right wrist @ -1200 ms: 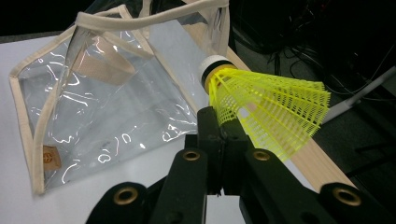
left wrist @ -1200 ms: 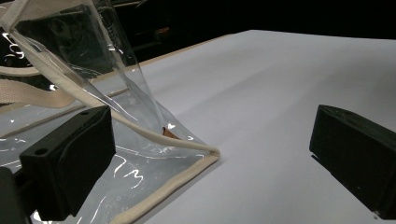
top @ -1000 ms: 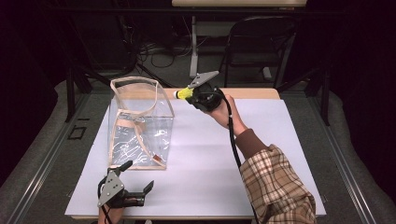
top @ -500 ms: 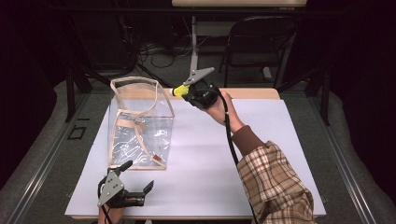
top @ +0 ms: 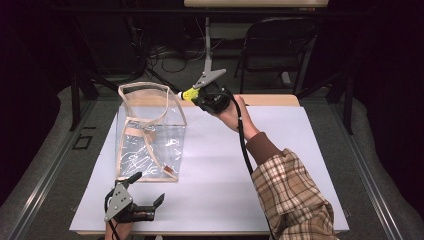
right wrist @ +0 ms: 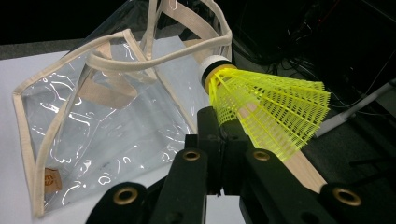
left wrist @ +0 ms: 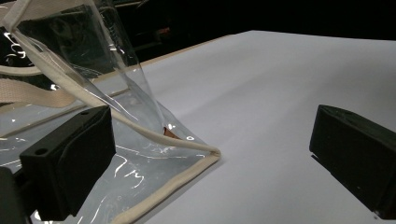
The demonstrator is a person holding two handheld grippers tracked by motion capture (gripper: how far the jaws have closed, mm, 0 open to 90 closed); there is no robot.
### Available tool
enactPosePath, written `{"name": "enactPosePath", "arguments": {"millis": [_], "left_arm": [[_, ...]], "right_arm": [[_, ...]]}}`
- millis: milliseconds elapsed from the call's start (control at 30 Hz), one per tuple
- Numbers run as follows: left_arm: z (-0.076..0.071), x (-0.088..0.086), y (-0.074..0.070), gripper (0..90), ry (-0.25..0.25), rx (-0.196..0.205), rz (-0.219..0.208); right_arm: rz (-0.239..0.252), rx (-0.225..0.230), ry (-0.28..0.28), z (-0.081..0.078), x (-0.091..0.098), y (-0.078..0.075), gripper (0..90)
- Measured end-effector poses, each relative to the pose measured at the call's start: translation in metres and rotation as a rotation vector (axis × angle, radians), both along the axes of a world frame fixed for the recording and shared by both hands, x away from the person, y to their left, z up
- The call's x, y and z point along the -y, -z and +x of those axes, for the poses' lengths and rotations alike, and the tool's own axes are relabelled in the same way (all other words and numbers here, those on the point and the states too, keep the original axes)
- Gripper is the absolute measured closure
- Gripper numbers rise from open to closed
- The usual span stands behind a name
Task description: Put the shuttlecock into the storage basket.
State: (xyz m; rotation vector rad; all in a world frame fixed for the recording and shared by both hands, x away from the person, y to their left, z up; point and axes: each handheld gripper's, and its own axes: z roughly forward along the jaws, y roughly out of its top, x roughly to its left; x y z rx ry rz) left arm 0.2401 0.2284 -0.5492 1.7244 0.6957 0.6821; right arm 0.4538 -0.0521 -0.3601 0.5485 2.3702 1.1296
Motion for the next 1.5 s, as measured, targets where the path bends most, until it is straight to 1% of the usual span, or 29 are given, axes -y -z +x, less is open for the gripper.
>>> {"name": "enactPosePath", "arguments": {"millis": [200, 400, 767, 900, 1500], "left_arm": [[0.0, 0.0, 0.0, 0.1, 0.0, -0.002, -0.002], [0.0, 0.0, 0.0, 0.1, -0.001, 0.0, -0.002], [0.0, 0.0, 0.0, 0.1, -0.001, 0.0, -0.002], [0.0, 0.0, 0.0, 0.1, 0.0, -0.001, -0.003], [0.0, -0.001, 0.0, 0.1, -0.001, 0.001, -0.001]], "right_arm": [[0.0, 0.008, 0.002, 0.0, -0.002, -0.002, 89.9], [0.004, 0.005, 0.003, 0.001, -0.003, -0.004, 89.9], [0.006, 0.016, -0.009, 0.003, -0.013, -0.008, 89.7], [0.001, 0.014, -0.012, 0.003, -0.016, -0.009, 89.7], [0.006, 0.025, -0.016, 0.006, -0.021, -0.016, 89.6]]}}
